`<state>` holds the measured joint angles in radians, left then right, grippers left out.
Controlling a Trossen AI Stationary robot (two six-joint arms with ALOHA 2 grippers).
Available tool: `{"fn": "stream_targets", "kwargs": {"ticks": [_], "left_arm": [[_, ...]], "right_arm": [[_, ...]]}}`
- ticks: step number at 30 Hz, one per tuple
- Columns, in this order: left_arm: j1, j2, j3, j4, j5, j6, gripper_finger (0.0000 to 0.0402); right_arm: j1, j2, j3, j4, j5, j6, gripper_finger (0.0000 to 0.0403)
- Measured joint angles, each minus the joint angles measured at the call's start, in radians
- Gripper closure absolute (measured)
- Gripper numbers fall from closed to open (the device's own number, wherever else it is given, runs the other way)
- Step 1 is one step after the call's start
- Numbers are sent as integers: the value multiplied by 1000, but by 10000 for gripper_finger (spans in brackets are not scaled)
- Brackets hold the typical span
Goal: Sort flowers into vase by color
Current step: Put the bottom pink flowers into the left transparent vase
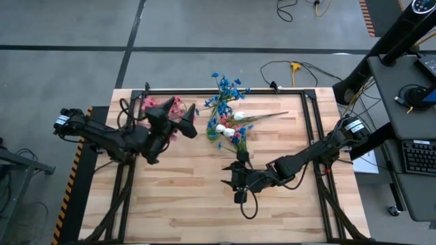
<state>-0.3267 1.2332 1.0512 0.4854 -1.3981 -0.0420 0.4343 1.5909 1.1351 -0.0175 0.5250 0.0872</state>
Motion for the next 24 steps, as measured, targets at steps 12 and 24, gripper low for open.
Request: {"fn": "stream_targets", "kwargs": {"ticks": [12,24], "left_arm": [[1,-21,0,-36,154,-61,2],[1,-99,0,-321,198,-248,2]], "right_arm": [[0,-26,14,-1,1,-36,213],[0,-27,19,-5,0,-36,213]]}}
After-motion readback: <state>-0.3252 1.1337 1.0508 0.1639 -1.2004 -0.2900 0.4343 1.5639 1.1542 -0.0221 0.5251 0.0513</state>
